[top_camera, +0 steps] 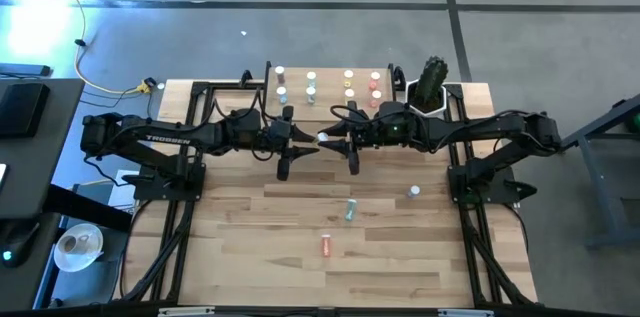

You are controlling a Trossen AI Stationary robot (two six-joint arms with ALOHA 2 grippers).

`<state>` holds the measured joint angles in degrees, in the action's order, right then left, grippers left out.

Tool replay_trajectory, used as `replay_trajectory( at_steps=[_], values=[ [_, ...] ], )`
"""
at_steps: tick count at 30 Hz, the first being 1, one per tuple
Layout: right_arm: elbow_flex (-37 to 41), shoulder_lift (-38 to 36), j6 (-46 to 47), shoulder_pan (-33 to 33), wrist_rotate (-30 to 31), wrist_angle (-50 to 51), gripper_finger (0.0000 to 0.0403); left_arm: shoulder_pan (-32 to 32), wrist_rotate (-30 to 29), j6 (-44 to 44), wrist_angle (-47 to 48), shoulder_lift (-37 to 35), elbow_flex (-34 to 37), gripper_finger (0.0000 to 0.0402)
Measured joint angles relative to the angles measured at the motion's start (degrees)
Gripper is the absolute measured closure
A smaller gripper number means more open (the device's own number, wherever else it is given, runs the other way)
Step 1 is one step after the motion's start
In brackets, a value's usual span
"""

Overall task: Pick and place medicine bottles onto shelf by color
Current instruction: Put the yellow pill bottle on the shelf aligned with the other yellow pill bottles

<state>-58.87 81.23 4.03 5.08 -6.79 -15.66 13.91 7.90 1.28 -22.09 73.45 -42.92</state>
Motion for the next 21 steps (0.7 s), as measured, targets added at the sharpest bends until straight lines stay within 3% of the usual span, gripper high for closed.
replay_trajectory(
  at_steps=[10, 21],
  values=[
    [0.0, 0.0, 0.0, 0.0, -0.2, 0.24, 0.0294, -0.02, -0.11, -0.49, 0.58, -0.04, -0.03, 0.0283],
    [0.01, -5.66, -0.47, 1.1, 5.25, 6.32, 0.0293, -0.01, -0.35, -0.59, 3.12, -0.35, -0.07, 0.0206]
  ],
)
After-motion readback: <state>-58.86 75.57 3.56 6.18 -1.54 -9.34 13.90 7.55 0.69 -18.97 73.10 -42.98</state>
